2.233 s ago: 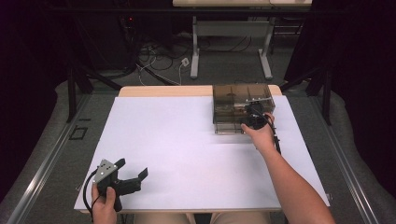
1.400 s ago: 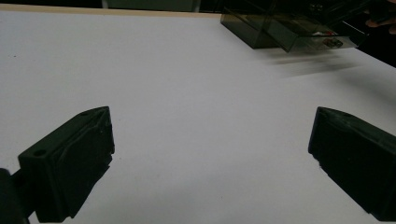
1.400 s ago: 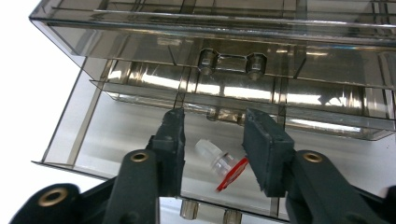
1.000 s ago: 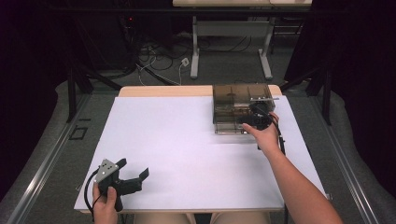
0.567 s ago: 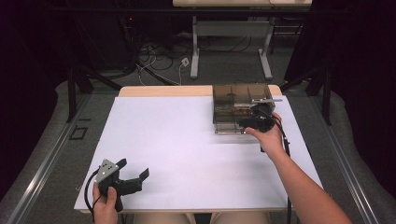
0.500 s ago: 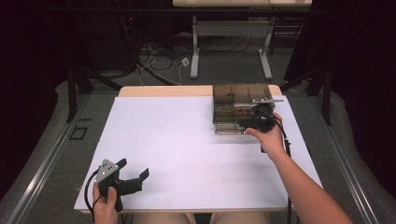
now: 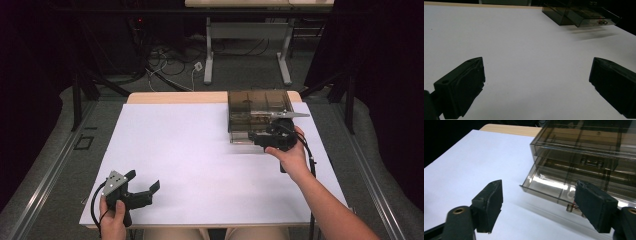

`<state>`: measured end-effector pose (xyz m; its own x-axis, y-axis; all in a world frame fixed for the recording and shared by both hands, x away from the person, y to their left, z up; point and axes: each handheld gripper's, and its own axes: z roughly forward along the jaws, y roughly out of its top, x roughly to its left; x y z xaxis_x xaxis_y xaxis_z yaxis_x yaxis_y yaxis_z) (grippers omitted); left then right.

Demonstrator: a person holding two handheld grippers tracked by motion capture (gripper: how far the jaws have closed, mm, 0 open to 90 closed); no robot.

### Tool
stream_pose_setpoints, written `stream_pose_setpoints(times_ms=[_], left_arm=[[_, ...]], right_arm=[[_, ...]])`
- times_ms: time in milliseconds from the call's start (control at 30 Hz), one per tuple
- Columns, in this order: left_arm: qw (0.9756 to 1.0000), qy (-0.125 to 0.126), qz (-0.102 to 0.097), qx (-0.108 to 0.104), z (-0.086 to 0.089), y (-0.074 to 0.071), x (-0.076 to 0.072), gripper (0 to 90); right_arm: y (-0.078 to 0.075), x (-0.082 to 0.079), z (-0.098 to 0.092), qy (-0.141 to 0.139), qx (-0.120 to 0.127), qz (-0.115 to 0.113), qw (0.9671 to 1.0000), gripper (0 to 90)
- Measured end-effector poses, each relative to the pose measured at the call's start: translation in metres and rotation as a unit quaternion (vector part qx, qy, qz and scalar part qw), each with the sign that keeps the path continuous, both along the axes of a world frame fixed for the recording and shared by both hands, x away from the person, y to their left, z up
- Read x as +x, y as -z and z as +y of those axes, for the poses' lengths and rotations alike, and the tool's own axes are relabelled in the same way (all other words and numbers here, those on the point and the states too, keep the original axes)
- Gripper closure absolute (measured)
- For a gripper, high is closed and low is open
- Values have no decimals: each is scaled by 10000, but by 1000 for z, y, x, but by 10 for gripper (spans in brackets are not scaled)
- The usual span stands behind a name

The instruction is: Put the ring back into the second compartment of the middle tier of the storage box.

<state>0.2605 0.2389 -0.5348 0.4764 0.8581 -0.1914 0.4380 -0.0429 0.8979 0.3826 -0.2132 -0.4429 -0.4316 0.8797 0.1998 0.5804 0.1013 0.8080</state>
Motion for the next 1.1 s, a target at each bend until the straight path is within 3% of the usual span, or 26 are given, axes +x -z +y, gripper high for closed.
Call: stream_pose_setpoints(times_ms=[233, 500, 767, 1100], left_arm=[[10000, 1, -9, -7, 0, 0, -1, 4], [10000, 3, -19, -14, 0, -1, -1, 4], [10000, 21, -31, 1, -1, -1, -1, 4], [10000, 21, -34, 16, -1, -1, -2, 4]], right_arm=[[-6, -25, 7, -204, 19, -127, 9997, 167], [-1, -51, 8, -333, -108, -291, 9990, 142], [14, -75, 8, -354, -244, -478, 9979, 94], [38, -94, 7, -358, -258, -480, 9979, 70]])
